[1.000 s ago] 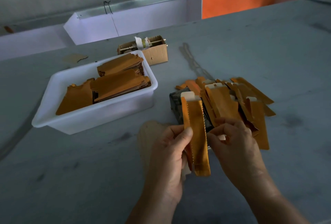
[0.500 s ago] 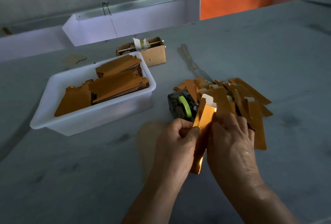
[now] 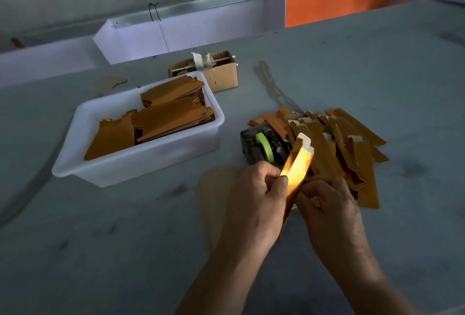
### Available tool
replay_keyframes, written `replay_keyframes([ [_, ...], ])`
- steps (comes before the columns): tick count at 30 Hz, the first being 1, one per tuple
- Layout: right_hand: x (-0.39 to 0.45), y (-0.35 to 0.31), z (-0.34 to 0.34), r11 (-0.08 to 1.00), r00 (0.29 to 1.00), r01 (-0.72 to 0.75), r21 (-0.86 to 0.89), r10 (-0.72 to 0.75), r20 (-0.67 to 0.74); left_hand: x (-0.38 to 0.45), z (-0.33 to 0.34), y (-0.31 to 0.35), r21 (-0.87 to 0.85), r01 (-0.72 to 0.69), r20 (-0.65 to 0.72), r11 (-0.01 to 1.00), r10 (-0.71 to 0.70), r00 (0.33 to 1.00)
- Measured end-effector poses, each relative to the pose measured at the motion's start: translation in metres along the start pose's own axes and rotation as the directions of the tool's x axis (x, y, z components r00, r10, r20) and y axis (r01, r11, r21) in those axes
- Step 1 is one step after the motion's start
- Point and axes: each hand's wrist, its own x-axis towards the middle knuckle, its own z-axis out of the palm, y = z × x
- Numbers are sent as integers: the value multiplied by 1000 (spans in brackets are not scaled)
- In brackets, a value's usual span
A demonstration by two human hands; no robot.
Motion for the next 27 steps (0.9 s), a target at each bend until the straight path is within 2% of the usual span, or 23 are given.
replay_keyframes([
  [2, 3, 0, -2, 999, 998, -44, -3, 44, 48, 0, 0, 0, -11, 3, 7, 1000, -3, 1000],
  [7, 10, -7, -3, 946, 985, 171, -276, -169, 32, -1, 0, 4, -30, 21, 9, 999, -21, 1000],
  [9, 8, -6, -1, 919, 982, 187, -347, -179, 54, -3, 1, 6, -37, 6, 10, 999, -5, 1000],
  [11, 5, -2, -6, 923, 985, 169, -346, -154, 72, -6, 0, 9, -33, -3, 10, 999, 3, 1000],
  [15, 5, -3, -31, 966, 988, 153, -211, -146, 48, -3, -3, 8, -60, 37, 24, 998, -35, 999],
  [18, 4, -13, -48, 984, 990, -16, 178, -10, 143, 0, -7, 6, -211, 159, 67, 964, -148, 987],
  [21, 2, -27, -55, 910, 955, -104, 402, -21, 295, -1, -14, 8, -331, 221, 117, 918, -192, 974],
  [24, 2, -31, -54, 909, 917, -67, 411, -105, 384, -4, -20, 9, -394, 249, 151, 885, -205, 967],
  [27, 5, -31, -51, 931, 910, -5, 365, -148, 388, -9, -22, 10, -441, 276, 207, 854, -203, 957],
])
